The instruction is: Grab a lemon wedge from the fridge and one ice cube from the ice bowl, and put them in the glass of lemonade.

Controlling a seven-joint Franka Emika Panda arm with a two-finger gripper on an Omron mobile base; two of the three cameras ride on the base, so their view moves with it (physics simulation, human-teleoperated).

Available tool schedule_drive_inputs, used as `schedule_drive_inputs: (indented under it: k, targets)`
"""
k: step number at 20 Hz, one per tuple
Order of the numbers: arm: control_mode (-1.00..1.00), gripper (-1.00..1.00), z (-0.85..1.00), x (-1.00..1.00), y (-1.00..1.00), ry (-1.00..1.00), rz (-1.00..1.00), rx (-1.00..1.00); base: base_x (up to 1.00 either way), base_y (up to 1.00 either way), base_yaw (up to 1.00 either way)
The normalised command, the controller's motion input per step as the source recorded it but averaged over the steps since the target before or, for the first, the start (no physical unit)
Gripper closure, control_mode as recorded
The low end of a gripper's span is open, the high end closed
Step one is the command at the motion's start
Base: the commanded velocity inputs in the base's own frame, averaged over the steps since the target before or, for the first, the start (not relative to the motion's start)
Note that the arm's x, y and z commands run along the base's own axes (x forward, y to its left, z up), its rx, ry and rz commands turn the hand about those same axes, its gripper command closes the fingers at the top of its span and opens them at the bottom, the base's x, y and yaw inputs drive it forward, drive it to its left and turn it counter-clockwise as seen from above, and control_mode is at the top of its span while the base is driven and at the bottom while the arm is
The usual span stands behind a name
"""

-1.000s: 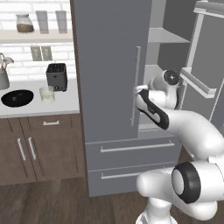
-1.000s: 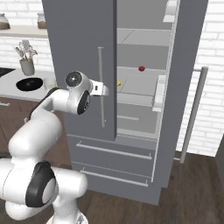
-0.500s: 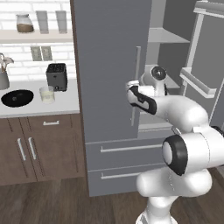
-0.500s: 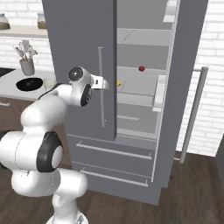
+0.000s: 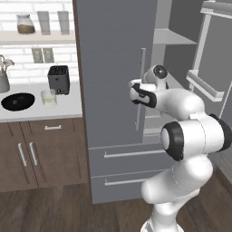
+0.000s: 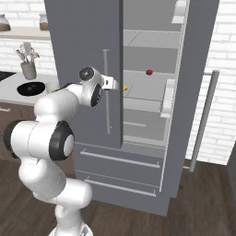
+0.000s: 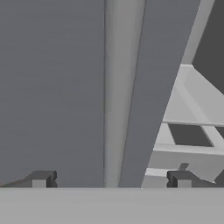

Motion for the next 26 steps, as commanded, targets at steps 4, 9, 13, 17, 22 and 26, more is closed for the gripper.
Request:
schedule_drive_inputs:
  k: [4,9,13,17,22,26]
  targets:
    - [-1.00,-1.00,-0.01,0.51,0.00,0.00,0.00,0.00,0.00,0.00,0.00]
    - [-1.00,-1.00,-0.19,0.38,0.00,-0.09,0.00,0.00,0.00,0.00,0.00]
    - [-1.00,-1.00,-0.29,0.18,0.00,-0.17,0.00,0.00,0.00,0.00,0.00]
    - [-1.00,-1.00,-0.01,0.38,0.00,-0.01,0.00,0.00,0.00,0.00,0.00]
    - [-1.00,-1.00,0.00,0.46,0.00,0.00,0.00,0.00,0.00,0.00,0.00]
    - [-1.00,1.00,0.00,0.15,0.00,0.00,0.00,0.00,0.00,0.00,0.00]
